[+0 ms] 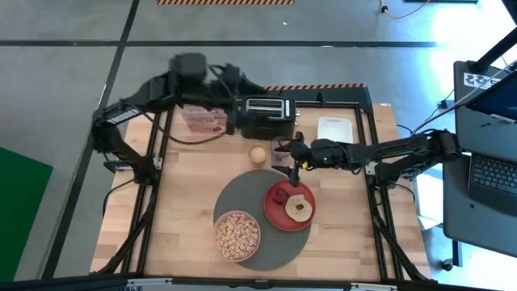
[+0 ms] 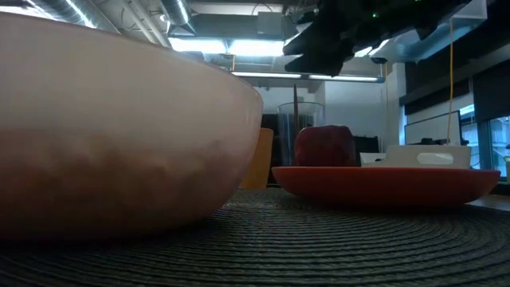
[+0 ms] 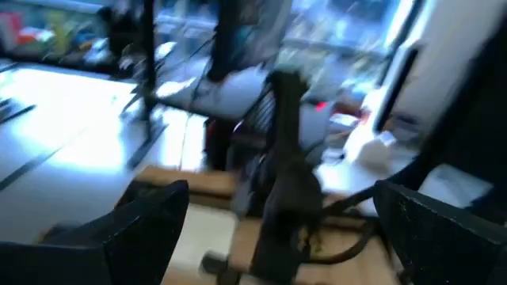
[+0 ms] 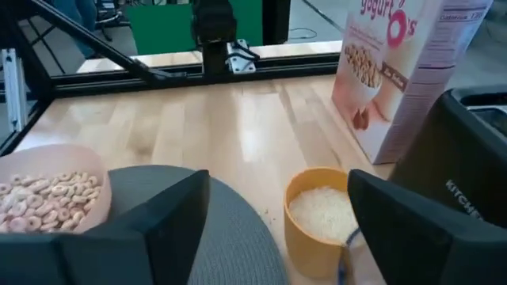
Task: Arrange a breakfast setting
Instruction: Put the spoon on the bottom right of the tablemat
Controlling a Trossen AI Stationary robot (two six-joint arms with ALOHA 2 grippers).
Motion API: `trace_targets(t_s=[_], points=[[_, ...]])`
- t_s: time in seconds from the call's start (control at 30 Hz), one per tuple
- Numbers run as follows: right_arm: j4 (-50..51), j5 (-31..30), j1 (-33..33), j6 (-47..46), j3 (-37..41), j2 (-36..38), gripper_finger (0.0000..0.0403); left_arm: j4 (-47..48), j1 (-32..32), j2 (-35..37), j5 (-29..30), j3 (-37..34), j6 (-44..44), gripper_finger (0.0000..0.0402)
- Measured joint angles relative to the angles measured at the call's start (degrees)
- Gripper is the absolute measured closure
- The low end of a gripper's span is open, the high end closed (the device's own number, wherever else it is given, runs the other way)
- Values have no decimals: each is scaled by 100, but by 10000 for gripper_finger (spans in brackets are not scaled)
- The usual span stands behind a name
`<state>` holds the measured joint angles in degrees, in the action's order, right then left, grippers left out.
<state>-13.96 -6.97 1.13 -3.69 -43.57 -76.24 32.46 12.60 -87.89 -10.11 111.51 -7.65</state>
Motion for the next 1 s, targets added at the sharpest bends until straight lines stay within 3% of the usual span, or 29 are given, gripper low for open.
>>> trace_targets(t_s=[0.17,0.5,0.77,1.0], points=[[25,-258,-4,-54,7,-50,154,-792,499,691,-582,-827,-222,5],[-132,75,-4,151,-4,-49,250,-1482,1111,2026,-590,-2801,-708,5],[456,-338,-16,122,-4,-72,269,-2255,1194,2598,-590,-3937,-1197,5],[422,-395,-212,103,-4,-75,269,-2594,1183,2688,-599,-4272,-1452,5]])
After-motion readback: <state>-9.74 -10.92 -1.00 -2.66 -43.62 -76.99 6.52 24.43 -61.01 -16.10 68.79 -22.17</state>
